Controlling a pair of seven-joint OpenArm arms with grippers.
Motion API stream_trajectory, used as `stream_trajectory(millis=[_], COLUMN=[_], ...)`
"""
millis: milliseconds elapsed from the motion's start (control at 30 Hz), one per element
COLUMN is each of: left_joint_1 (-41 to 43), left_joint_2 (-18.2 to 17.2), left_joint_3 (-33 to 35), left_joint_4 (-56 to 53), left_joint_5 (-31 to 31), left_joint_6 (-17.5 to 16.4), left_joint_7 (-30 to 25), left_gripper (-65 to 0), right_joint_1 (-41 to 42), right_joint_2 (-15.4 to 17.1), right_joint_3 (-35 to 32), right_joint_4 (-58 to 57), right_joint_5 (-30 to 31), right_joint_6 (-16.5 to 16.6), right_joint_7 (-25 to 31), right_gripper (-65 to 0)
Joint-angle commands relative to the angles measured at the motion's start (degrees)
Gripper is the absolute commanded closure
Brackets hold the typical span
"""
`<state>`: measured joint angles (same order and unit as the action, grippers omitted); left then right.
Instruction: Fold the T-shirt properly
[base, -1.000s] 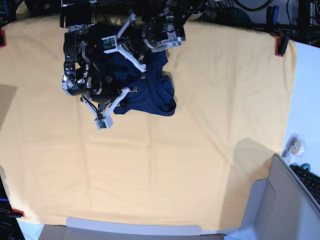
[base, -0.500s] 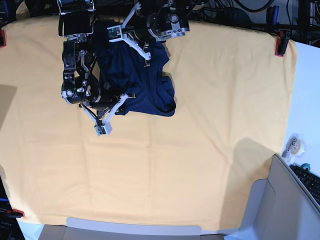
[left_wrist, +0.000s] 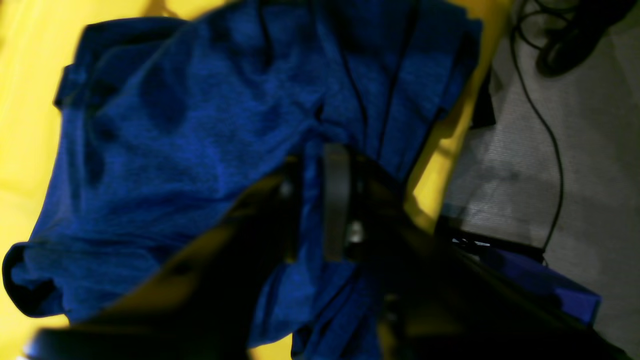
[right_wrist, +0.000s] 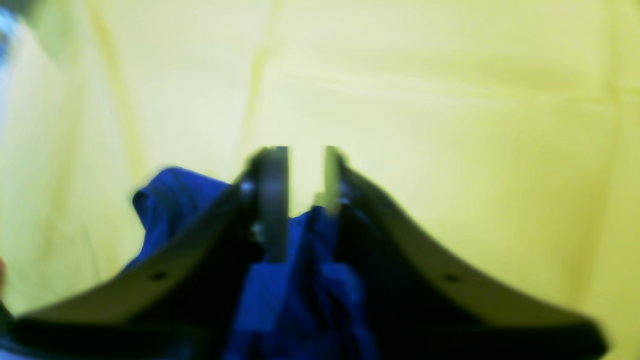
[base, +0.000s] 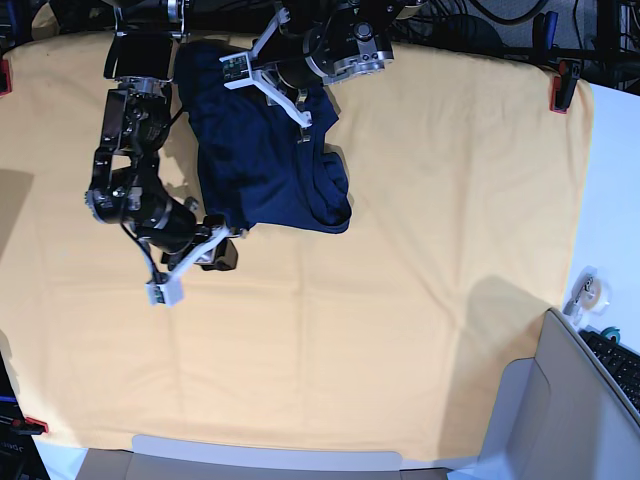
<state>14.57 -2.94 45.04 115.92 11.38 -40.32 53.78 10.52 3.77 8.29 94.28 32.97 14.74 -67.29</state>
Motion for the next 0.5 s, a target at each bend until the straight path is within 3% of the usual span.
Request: stream_trajectory(millis=[0,167,367,467], left_joint_1=[-0.19,-0.19,-0.19,-0.19], left_joint_2=[0.35,0.7,0.7,0.7], left_joint_3=[0.02,-2.71,-3.94,-3.94], left_joint_4=[1.05,1.05,1.14,1.14], left_joint_5=[-0.34,-0.34,-0.43,-0.43], left_joint_6=[0.32,0.32,0.32,0.32], left_joint_7=[-0.99,-1.43,-1.52,-1.52], left_gripper=[-15.4,-24.4,-26.2,-26.2], right_joint_1=[1.39,1.65,1.74,2.27], right_joint_2=[1.37,6.21,11.22,11.66], right_joint_3=[3.44,10.3,10.03,9.24], right_joint_4=[0.8,-2.46,-18.54,-23.64], right_joint_5=[3.03,17.01,31.07,33.45], right_joint_6=[0.07,0.07,0.25,3.85], right_joint_7=[-0.27,-1.86,-1.86,-2.3], right_gripper=[-22.1,-35.0,-35.6,-35.8])
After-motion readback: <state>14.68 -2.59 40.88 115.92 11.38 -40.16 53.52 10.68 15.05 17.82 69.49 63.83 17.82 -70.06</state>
